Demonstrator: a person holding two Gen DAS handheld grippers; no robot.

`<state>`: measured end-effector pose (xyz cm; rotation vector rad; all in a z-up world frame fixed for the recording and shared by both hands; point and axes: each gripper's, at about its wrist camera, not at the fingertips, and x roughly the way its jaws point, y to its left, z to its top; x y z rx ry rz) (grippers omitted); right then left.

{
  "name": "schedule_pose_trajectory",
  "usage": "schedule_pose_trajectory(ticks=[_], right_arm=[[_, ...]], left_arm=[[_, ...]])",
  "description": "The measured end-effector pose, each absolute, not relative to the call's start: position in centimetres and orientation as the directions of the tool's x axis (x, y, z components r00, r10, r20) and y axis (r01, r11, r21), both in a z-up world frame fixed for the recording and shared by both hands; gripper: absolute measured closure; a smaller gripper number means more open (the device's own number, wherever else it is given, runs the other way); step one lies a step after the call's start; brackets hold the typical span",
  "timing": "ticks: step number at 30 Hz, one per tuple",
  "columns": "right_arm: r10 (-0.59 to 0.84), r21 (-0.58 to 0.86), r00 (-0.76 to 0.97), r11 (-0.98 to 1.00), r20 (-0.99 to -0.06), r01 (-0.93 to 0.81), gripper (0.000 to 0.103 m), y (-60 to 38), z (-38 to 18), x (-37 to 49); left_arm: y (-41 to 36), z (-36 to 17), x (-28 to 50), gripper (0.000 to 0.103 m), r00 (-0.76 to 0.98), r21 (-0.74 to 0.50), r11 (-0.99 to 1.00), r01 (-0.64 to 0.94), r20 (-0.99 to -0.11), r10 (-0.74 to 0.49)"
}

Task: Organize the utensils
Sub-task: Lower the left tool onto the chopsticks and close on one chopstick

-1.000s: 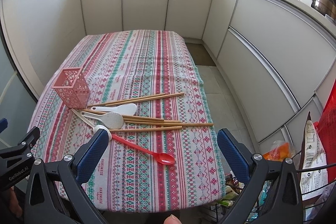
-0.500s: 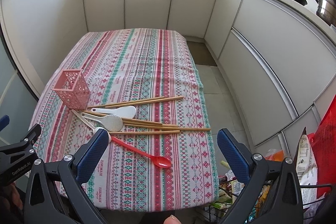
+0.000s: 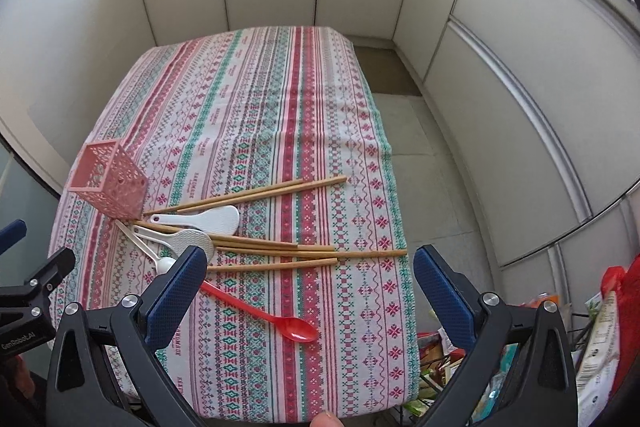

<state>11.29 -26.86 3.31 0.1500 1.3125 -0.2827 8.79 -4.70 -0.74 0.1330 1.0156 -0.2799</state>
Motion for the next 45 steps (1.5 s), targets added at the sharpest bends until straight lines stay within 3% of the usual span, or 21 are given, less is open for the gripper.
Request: schedule_pose_trajectory(ticks=[4,7,12,15,17,25,33,45], right_arm=[[-0.091,-0.046,0.127,0.947,-0.988,0.317,0.007,-29.6,-1.2,12.5],[-0.073,-0.039,0.086,0.937,-0.994,0.348,0.012,-31.4,-3.5,13.0],[0.063,0.093,0.081,0.888,-0.995,0.450,0.025,-34.9,-6.1,13.2],[0.093,0.121,0.082,0.870,-0.992,0.478,0.028,-35.9,-7.2,13.4],[0.097,0.124,0.081,0.865,-0.992,0.487,0.028,-36.4,-7.6,13.7],[0.125,0.156,0.095,0.834,-0.988,0.529,0.028,-38.3,-9.6,14.3],[0.122,0.164,0.112,0.824,-0.986,0.542,0.028,-39.0,-9.8,14.4],[0.124,0.185,0.144,0.801,-0.982,0.569,0.028,-39.8,-9.8,14.2]], left_arm=[[-7.6,-2.9,12.3,0.001,0.409,-0.065,0.935,0.350,-0.887,-0.215],[-10.6,-4.6,14.6,0.009,0.338,-0.101,0.905,0.414,-0.906,-0.256],[-15.1,-8.4,19.4,0.052,0.203,-0.176,0.856,0.486,-0.930,-0.306],[-17.8,-10.6,21.2,0.070,0.169,-0.159,0.828,0.538,-0.942,-0.291],[-19.4,-11.9,21.9,0.075,0.153,-0.146,0.810,0.568,-0.948,-0.278],[-21.9,-13.8,23.2,0.085,0.114,-0.138,0.776,0.615,-0.959,-0.261],[-24.0,-13.9,22.6,0.085,0.091,-0.108,0.719,0.686,-0.968,-0.232],[-29.4,-15.2,25.5,0.084,0.148,-0.021,0.763,0.646,-0.977,-0.152]])
